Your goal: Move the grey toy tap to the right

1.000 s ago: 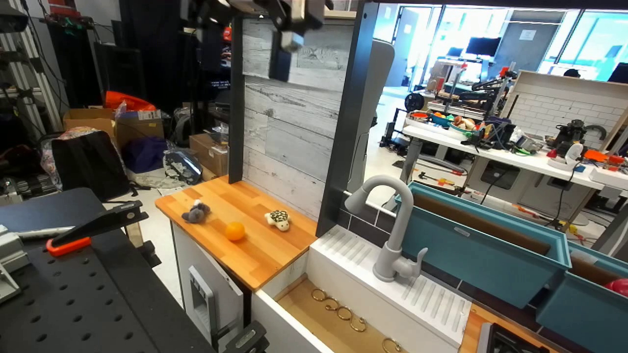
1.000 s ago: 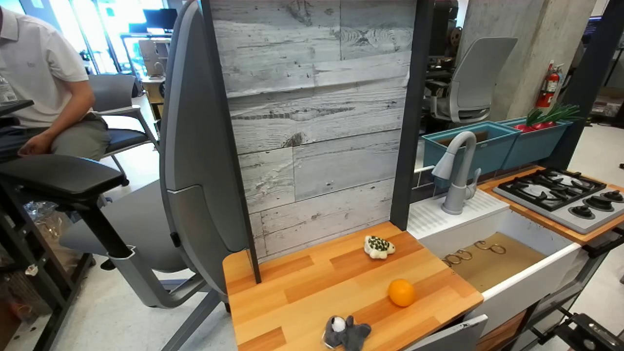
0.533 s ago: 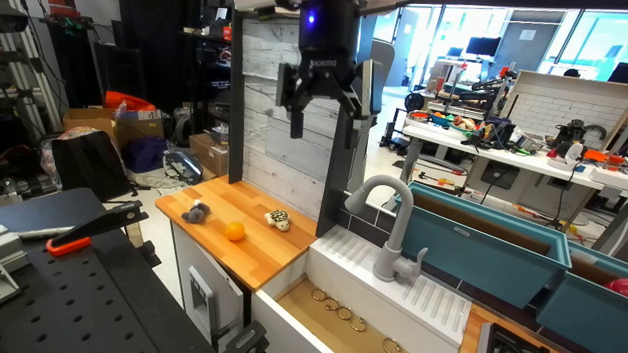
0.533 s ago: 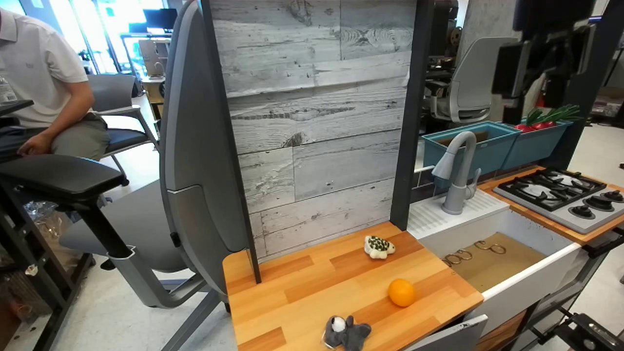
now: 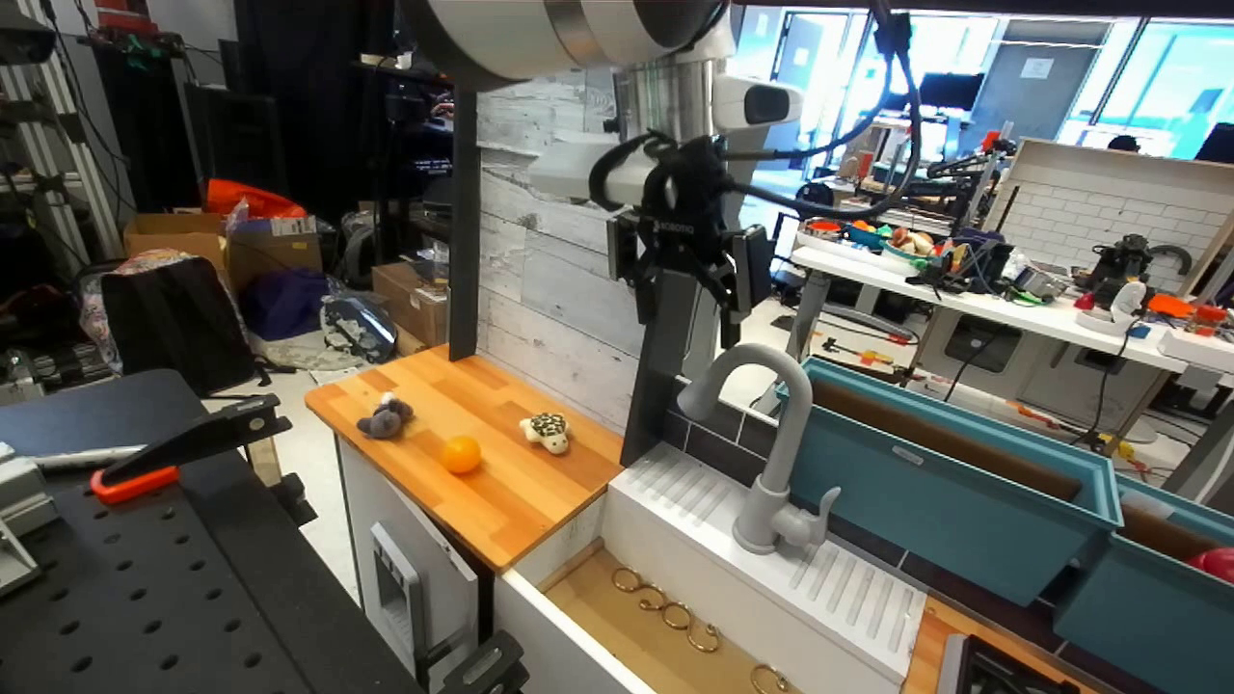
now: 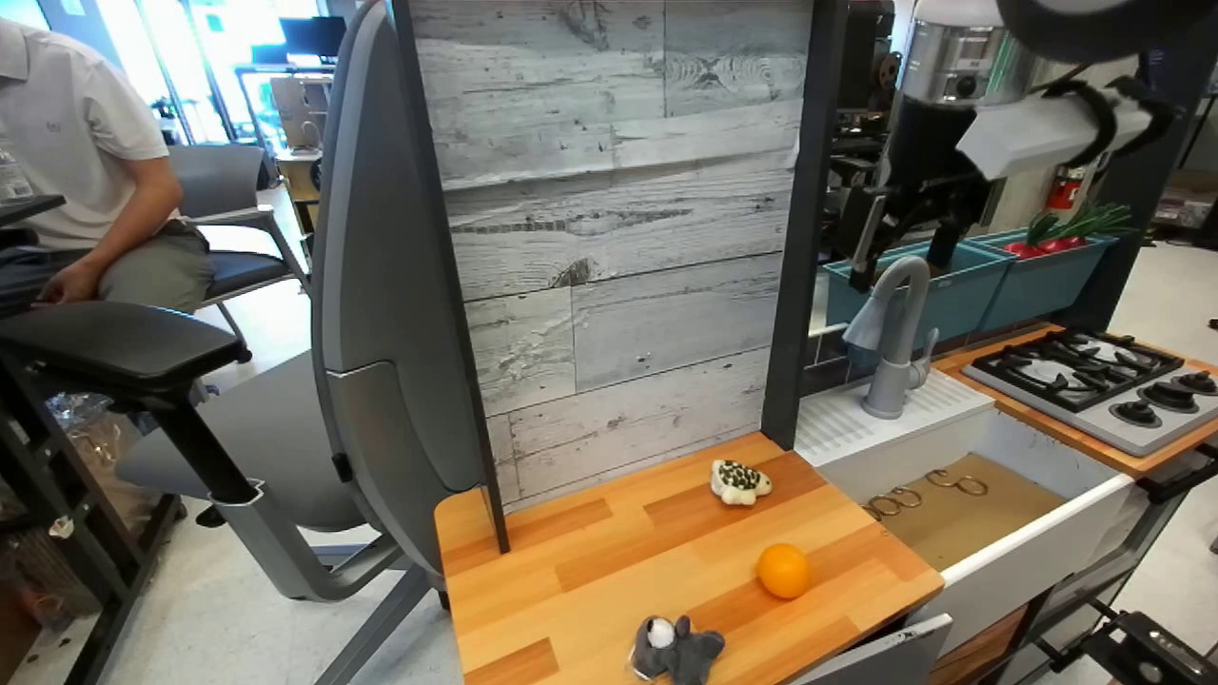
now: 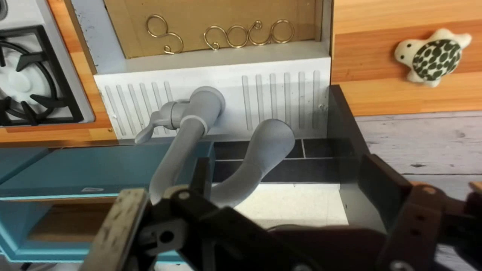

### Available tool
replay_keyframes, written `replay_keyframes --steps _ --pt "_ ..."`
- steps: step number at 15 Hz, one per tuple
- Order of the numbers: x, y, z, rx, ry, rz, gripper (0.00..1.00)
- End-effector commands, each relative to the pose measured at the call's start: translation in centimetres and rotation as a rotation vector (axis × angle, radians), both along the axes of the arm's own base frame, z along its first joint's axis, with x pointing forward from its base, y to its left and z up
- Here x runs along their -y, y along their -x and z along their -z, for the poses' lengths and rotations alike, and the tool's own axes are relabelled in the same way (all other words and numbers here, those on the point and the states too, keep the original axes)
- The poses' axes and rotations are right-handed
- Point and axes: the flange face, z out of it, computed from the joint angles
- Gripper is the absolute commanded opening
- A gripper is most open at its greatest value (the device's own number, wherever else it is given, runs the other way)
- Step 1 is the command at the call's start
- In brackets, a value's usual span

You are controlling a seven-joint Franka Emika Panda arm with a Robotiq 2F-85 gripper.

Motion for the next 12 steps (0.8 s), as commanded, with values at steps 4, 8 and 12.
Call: replay_keyframes --steps 4,8,12 --pt "0.8 -0.6 4.1 0.155 0.063 0.067 1.0" --pt "0.8 0.1 6.8 0.167 0.098 0.115 1.0" --pt "0.3 0.0 8.1 0.206 0.136 0.104 1.0"
